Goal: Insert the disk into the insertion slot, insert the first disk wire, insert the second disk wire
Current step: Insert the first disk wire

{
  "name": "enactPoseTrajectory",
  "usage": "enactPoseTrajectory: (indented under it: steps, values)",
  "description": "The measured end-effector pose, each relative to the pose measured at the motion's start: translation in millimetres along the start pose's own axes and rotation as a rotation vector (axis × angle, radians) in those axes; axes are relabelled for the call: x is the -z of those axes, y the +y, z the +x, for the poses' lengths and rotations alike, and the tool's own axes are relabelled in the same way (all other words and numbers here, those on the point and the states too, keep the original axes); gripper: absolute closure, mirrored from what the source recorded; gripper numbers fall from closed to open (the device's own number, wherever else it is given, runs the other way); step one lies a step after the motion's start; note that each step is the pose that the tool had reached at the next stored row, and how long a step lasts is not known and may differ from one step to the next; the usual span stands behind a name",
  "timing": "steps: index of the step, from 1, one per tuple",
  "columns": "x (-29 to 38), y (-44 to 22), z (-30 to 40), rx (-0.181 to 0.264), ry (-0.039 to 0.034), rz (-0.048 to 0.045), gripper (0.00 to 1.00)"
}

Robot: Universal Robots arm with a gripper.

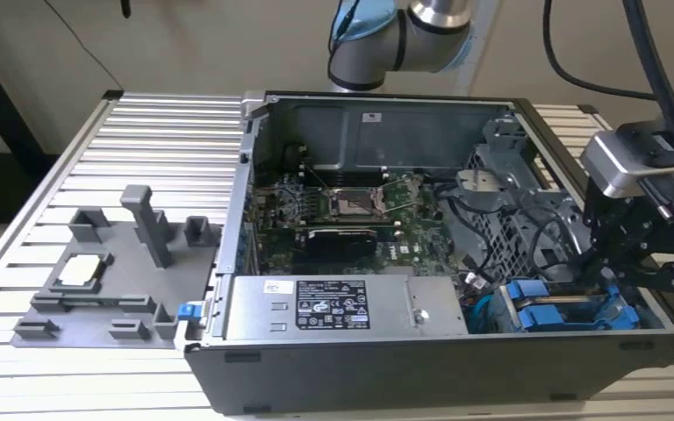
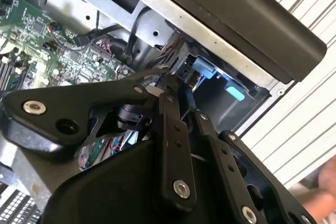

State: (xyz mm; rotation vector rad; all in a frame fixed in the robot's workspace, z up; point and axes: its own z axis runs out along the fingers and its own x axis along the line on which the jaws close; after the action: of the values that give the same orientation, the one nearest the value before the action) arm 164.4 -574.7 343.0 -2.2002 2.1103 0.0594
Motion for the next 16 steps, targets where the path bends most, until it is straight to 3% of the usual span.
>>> enactPoseTrajectory:
  steps: [16]
  values:
    - [-4.9, 0.1, 1.8, -0.024, 0.0006, -0.0013, 0.81]
